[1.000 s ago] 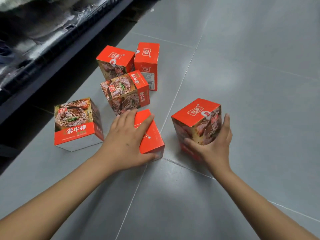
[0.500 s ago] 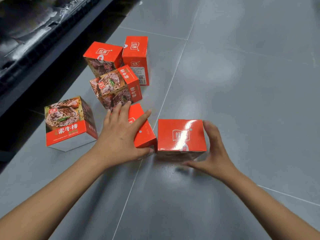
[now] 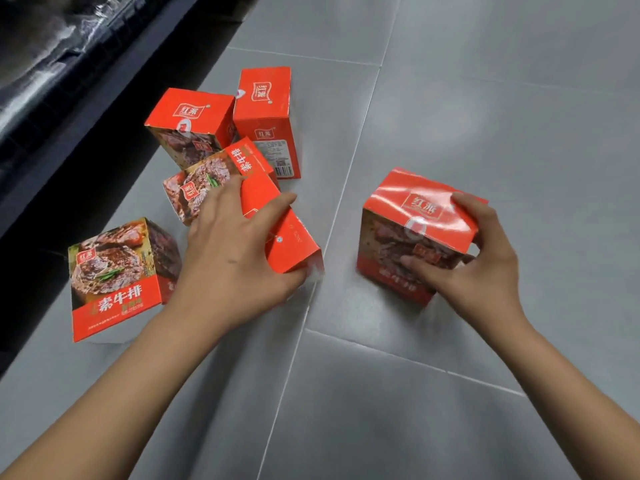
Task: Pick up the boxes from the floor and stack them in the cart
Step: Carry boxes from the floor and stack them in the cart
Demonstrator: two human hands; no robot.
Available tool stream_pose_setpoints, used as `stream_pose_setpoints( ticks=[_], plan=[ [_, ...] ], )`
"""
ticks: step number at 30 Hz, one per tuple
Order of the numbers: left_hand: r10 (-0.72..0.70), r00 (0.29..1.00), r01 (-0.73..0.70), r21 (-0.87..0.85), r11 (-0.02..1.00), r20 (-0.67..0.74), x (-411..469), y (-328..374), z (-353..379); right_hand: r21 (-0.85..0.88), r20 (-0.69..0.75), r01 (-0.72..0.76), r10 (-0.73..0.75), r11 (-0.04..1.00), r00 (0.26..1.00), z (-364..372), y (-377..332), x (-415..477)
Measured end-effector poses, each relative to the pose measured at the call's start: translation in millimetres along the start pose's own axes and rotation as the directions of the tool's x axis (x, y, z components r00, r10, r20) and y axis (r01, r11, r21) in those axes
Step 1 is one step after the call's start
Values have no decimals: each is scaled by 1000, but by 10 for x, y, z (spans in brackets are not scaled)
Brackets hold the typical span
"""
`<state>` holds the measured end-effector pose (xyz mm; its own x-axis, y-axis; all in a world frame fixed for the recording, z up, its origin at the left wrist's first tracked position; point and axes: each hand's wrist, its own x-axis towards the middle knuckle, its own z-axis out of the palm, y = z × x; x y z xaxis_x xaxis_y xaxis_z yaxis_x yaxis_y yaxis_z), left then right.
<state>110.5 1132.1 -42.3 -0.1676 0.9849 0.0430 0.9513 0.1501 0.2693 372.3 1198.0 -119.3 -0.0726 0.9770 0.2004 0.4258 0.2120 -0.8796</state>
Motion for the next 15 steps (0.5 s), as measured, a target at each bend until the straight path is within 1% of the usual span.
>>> stream_pose_setpoints(
  ticks=[3,4,6,9,12,15],
  plan=[
    [34,995,-39,-46,998,-95,49,83,-56,30,-55,-102,104,994,993,-72,-65,32],
    [43,990,-52,-62,997,-137,16,131,-72,18,-69,-128,129,992,989,-109,-91,-28],
    [41,984,-59,-96,994,-171,-97,277,-121,-21,-108,-197,193,980,975,-202,-167,-216],
    [23,989,-42,-127,991,-144,-249,481,-267,-36,-159,-295,286,955,945,-390,-324,-474],
    [-2,996,-10,-142,990,-86,-372,688,-578,-89,-150,-397,382,913,912,-712,-591,-566],
    [-3,1000,0,-114,993,-30,-480,925,-1061,-138,-143,-448,430,883,891,-1161,-1014,-575]
  ],
)
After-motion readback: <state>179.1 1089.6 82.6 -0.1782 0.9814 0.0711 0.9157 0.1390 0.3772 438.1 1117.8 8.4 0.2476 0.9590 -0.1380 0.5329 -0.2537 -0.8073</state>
